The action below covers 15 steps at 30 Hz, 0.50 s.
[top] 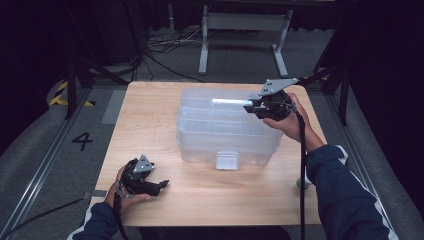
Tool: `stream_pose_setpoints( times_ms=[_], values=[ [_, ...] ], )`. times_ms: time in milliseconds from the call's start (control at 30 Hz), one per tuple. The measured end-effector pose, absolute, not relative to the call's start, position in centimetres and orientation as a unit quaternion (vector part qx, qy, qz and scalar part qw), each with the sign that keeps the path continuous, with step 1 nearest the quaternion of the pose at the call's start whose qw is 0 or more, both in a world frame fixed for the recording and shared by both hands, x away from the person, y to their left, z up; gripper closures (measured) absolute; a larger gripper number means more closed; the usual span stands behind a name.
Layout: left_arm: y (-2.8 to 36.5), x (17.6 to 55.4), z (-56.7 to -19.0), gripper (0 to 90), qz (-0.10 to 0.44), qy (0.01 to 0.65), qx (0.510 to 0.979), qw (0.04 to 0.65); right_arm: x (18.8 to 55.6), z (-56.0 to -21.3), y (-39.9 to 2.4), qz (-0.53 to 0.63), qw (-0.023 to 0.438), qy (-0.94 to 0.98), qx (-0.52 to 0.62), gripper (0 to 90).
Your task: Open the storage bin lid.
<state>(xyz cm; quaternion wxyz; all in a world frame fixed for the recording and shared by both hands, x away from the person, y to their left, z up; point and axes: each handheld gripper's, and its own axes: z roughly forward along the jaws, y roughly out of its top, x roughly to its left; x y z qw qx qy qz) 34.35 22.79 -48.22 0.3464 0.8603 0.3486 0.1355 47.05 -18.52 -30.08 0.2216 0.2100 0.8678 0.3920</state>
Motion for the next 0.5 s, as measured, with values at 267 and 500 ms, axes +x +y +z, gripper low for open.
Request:
stream_pose_setpoints(
  times_ms=[267,500],
  values=[
    [22.8,34.6,-48.2,19.4,0.135,0.348,0.86,0.349,47.2,-30.1,-18.6,0.398,0.214,0.866,0.217,74.5],
    [22.5,35.0,-47.0,33.2,0.149,0.346,0.845,0.381,47.4,-30.0,-18.4,0.4,0.214,0.864,0.221,74.5]
  ],
)
